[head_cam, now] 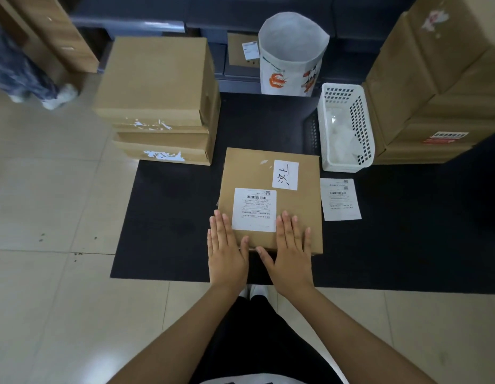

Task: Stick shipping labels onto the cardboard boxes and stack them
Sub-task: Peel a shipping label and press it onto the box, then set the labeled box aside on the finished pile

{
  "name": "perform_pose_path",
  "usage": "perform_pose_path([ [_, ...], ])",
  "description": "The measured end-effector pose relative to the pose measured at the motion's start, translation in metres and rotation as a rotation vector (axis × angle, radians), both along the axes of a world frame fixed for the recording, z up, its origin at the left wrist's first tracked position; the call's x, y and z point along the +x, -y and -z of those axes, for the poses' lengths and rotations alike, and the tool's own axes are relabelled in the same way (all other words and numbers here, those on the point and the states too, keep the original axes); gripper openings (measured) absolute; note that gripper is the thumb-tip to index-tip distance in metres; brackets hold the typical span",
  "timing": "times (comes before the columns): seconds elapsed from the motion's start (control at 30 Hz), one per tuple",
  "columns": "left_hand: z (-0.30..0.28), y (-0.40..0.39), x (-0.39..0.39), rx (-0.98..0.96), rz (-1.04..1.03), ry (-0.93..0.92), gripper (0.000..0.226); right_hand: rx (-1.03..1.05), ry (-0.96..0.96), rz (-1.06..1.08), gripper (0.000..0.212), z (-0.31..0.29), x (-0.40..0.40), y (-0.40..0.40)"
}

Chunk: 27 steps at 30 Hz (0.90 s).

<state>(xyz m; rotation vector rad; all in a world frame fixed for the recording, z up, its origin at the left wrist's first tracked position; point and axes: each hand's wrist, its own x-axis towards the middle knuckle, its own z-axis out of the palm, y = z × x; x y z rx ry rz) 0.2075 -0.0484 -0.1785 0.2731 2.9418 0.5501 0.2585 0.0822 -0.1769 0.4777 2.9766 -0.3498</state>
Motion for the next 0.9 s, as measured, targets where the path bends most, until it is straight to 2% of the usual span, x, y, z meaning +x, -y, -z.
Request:
perform_pose_path([
  [0.13, -0.013, 0.01, -0.012, 0.169, -0.141, 0.12, 0.078, -0.198, -0.133, 0.071, 0.078, -0.008, -0.003, -0.008],
  [0.27, -0.019, 0.022, -0.033, 0.49, -0.215, 0.336, 0.073, -0.306, -0.318, 0.451, 0.062, -0.021, -0.007, -0.025],
  [0.37, -0.018, 0.021, -0.043, 0.617, -0.234, 0.453, 0.074, -0.492, -0.296, 0.77, 0.064, -0.015, -0.01, -0.036],
  [0.43, -0.017, 0.018, -0.045, 0.656, -0.243, 0.493, 0.068, -0.654, -0.25, 0.862, 0.063, -0.009, -0.011, -0.037],
  [0.53, -0.019, 0.019, -0.046, 0.703, -0.276, 0.5, 0.058, -0.704, -0.24, 0.913, 0.059, -0.009, -0.011, -0.035],
  [0.67, -0.034, 0.021, -0.045, 0.728, -0.312, 0.417, 0.052, -0.688, -0.341, 0.915, 0.058, -0.022, -0.011, -0.03],
  [0.9, -0.098, 0.009, -0.067, 0.832, -0.383, 0.255, 0.034, -0.718, -0.533, 0.939, 0.057, -0.083, -0.043, -0.034],
])
